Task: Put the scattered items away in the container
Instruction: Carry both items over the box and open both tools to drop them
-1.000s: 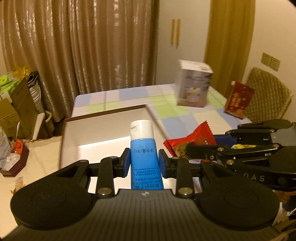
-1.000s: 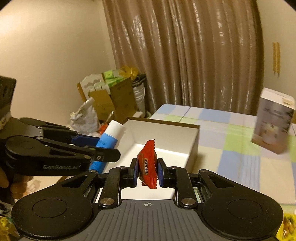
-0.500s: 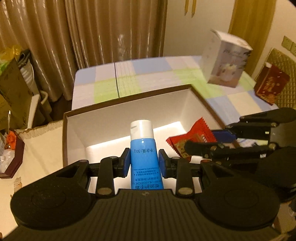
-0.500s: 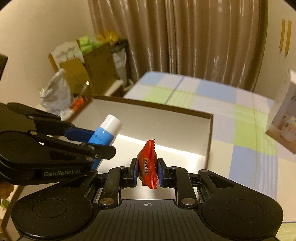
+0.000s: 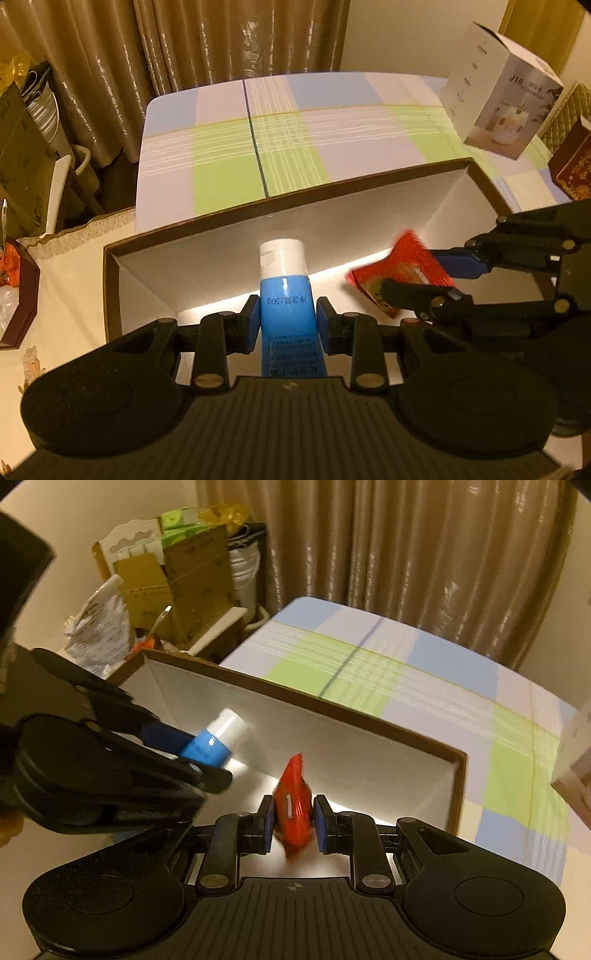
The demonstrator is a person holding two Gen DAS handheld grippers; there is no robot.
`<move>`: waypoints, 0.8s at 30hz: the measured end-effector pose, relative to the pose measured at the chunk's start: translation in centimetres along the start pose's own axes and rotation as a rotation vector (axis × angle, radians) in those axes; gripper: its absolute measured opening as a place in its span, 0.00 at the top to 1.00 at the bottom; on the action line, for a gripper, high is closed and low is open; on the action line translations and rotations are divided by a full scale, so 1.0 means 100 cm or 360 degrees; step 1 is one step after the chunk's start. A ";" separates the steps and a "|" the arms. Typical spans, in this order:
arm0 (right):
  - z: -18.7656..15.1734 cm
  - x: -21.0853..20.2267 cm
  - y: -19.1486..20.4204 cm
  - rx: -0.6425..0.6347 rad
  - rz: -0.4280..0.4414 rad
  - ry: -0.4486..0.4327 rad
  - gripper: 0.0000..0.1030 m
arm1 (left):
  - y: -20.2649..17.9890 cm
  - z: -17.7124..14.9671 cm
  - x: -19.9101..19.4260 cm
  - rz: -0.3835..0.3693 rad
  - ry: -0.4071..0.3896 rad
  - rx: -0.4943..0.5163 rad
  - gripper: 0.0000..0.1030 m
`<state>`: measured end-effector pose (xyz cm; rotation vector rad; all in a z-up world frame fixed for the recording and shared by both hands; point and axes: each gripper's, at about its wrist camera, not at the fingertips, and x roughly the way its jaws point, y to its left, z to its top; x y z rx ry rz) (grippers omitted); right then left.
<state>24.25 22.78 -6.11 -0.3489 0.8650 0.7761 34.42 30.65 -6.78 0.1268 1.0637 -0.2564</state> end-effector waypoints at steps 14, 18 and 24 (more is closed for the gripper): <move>0.000 -0.009 -0.007 0.0019 0.0049 -0.0058 0.53 | -0.001 0.003 -0.003 0.0090 -0.0024 0.0001 0.58; -0.002 -0.020 -0.010 0.0034 -0.0046 -0.0111 0.25 | -0.001 0.002 -0.010 0.0081 -0.0043 -0.0024 0.56; -0.010 -0.045 -0.022 0.0139 0.0021 -0.0183 0.12 | -0.004 -0.005 -0.032 0.0104 -0.0105 -0.0056 0.34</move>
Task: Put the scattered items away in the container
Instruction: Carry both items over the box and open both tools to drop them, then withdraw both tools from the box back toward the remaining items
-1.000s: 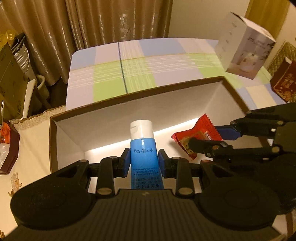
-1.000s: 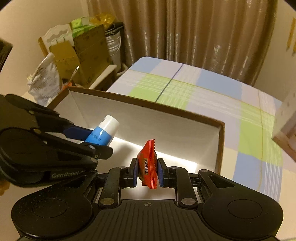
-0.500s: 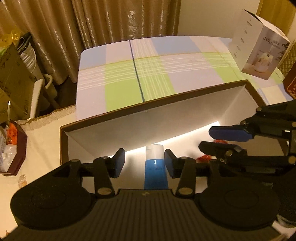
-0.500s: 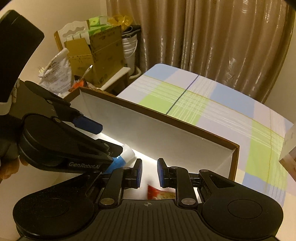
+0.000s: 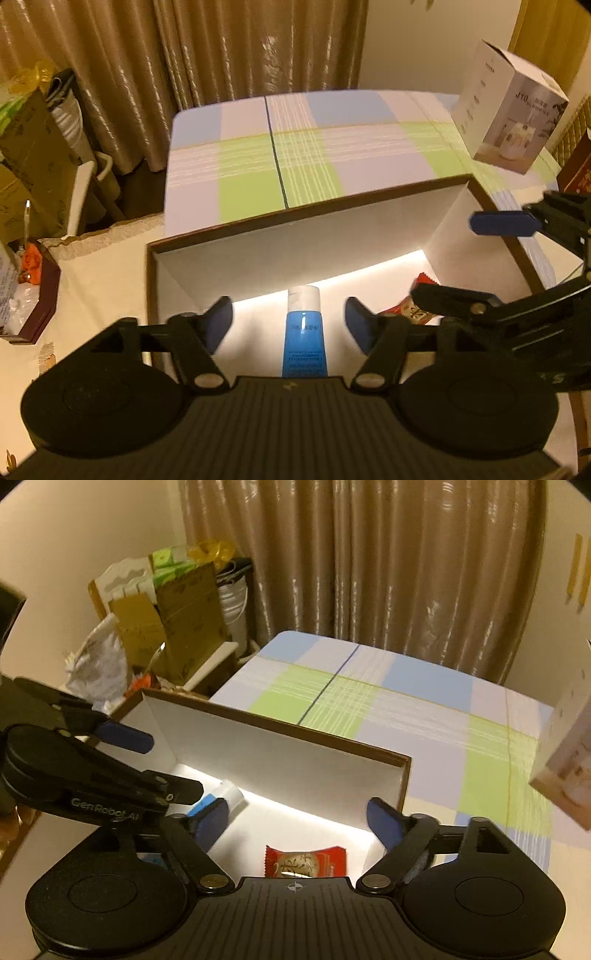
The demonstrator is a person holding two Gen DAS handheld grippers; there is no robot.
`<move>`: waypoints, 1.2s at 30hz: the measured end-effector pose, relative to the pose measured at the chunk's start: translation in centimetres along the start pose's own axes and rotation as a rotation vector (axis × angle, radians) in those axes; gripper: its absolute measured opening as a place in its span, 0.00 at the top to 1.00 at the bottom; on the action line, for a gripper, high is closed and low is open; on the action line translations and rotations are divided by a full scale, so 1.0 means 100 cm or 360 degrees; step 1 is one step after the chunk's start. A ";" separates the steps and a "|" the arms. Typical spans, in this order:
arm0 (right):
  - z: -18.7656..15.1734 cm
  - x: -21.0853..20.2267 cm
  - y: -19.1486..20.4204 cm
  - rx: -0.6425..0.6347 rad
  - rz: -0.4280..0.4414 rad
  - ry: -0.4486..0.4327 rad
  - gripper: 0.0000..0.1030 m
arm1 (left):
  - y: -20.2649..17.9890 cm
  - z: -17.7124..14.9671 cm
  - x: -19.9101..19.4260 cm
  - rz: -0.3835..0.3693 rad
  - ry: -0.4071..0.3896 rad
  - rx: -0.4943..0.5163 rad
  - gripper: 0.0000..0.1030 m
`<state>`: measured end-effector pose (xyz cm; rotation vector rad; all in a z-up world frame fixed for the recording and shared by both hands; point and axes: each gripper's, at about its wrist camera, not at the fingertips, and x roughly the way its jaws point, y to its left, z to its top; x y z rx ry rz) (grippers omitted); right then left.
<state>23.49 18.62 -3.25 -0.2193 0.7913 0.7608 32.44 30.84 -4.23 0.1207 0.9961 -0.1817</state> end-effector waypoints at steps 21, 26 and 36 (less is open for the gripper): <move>-0.028 -0.113 0.028 0.0070 0.0019 -0.0257 0.00 | -0.022 -0.040 -0.112 0.0073 -0.0242 -0.0093 0.05; -0.037 -0.133 0.034 0.0046 0.0007 -0.0288 0.00 | -0.030 -0.050 -0.135 0.0078 -0.0292 -0.0096 0.03; -0.067 -0.160 0.037 0.0023 0.0032 -0.0278 0.00 | -0.051 -0.078 -0.166 0.0123 -0.0326 -0.0078 0.01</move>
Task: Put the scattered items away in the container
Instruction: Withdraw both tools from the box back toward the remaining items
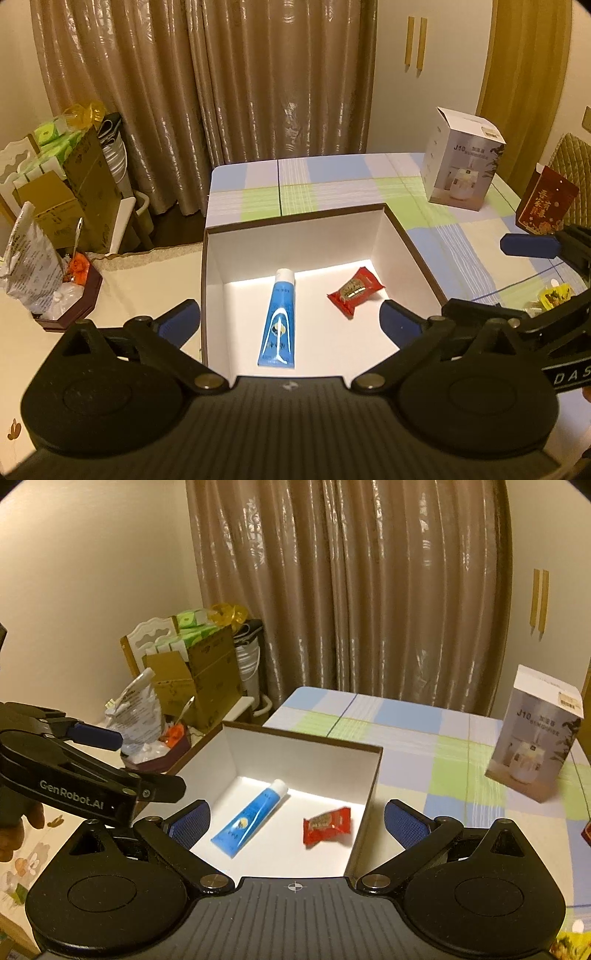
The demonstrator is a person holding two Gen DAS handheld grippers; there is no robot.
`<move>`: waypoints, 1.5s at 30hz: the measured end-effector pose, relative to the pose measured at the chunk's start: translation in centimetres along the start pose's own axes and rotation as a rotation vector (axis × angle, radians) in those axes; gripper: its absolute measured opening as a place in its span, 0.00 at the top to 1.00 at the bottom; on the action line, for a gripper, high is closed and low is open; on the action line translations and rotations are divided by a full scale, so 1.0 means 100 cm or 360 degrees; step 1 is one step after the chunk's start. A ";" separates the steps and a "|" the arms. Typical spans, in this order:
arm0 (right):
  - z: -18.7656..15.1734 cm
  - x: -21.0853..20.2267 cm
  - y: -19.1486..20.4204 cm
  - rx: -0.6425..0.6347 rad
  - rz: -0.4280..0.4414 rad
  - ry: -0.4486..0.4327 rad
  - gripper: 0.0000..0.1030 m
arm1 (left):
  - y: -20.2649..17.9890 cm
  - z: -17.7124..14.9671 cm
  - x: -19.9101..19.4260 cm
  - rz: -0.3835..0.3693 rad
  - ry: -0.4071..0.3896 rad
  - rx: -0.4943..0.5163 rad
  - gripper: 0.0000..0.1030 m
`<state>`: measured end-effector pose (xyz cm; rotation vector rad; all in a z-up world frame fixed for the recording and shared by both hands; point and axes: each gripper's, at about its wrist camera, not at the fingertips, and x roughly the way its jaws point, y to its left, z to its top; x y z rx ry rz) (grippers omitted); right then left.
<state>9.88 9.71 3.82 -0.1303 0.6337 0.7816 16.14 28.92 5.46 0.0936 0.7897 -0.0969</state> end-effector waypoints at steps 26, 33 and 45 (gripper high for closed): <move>-0.065 -0.069 0.008 -0.0183 0.0215 0.0110 0.00 | -0.040 -0.079 -0.064 0.0098 0.0080 -0.0183 0.01; -0.082 -0.083 0.001 -0.0220 0.0281 0.0162 0.00 | -0.060 -0.097 -0.077 0.0142 0.0120 -0.0227 0.01; -0.109 -0.115 -0.038 -0.0179 0.0274 0.0233 0.00 | -0.107 -0.113 -0.086 0.0136 0.0177 -0.0244 0.01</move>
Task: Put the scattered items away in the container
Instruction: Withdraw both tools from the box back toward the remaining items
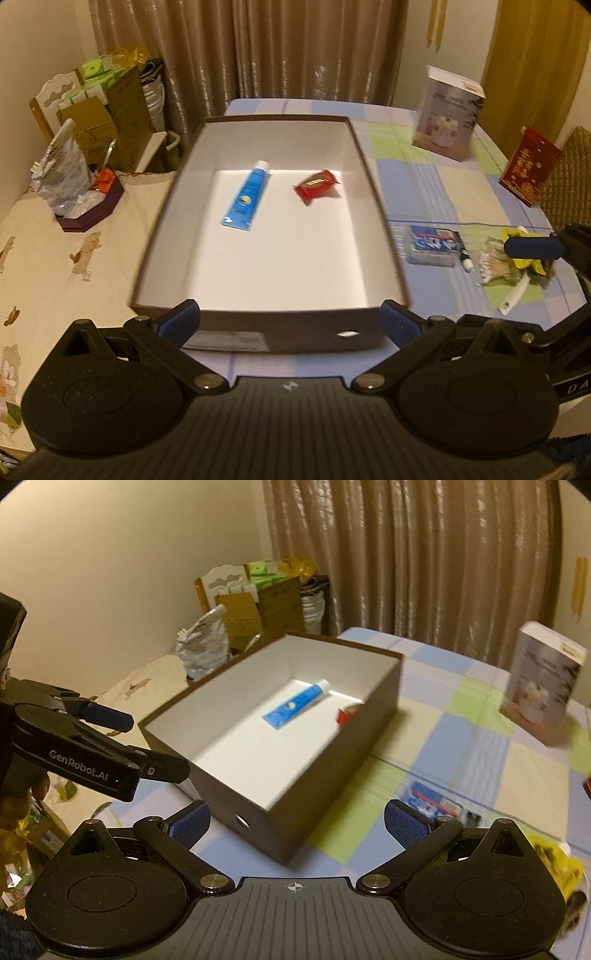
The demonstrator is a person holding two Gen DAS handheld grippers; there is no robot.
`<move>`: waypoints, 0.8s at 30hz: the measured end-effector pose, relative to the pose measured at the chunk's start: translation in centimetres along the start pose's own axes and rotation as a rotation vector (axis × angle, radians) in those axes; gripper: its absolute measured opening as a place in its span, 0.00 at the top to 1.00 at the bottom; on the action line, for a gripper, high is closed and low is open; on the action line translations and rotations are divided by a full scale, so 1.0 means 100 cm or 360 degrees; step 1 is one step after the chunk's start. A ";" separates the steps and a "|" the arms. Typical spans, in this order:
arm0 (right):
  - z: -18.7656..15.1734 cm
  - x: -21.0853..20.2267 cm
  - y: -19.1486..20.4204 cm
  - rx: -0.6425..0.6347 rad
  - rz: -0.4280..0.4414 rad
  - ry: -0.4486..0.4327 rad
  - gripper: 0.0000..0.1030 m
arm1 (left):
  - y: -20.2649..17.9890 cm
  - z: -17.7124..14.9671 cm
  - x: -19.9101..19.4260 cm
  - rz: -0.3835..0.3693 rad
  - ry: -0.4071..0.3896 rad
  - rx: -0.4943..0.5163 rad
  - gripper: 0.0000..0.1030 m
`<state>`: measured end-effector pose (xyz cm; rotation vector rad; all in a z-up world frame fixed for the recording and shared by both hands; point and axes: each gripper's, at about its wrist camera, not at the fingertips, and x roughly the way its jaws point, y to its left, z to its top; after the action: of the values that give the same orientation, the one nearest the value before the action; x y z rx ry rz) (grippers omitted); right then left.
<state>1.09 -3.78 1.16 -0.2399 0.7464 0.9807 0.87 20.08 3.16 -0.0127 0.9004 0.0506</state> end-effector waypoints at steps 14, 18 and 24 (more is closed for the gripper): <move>-0.044 -0.057 -0.071 0.0262 -0.0199 0.0039 0.00 | -0.087 -0.003 0.015 -0.0174 0.0019 0.0137 0.01; -0.057 -0.072 -0.090 0.0320 -0.0267 0.0048 0.00 | -0.112 -0.001 0.020 -0.0239 0.0020 0.0194 0.01; -0.074 -0.089 -0.118 0.0417 -0.0355 0.0046 0.00 | -0.147 0.002 0.031 -0.0335 0.0032 0.0268 0.01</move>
<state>4.32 -19.93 0.02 -0.1056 0.8467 0.6617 3.62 5.55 0.73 0.0489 0.9166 -0.2214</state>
